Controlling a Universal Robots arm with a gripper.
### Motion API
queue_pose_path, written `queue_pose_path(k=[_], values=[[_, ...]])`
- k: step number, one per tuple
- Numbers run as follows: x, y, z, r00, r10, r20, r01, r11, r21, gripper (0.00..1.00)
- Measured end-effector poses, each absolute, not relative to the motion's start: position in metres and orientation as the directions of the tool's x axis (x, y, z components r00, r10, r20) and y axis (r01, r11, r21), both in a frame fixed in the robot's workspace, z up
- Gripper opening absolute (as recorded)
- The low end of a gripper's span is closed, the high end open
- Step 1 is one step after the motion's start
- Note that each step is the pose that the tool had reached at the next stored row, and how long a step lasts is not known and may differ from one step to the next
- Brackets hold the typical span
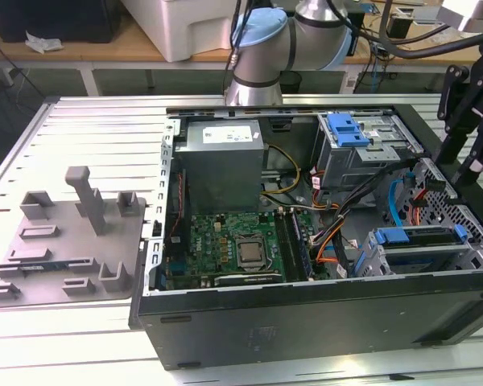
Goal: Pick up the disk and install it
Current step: 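Insert the first disk wire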
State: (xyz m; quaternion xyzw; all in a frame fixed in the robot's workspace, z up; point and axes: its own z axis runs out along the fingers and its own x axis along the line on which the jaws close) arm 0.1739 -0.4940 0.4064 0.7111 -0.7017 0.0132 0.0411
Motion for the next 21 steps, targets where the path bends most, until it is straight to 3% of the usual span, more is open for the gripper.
queue_pose_path(k=[14, 21], values=[[0.186, -0.452, 0.4, 0.007, -0.991, 0.137, -0.999, -0.001, 0.042, 0.44], [0.194, -0.45, 0.394, -0.066, -0.988, 0.139, -0.996, 0.072, 0.042, 0.44]])
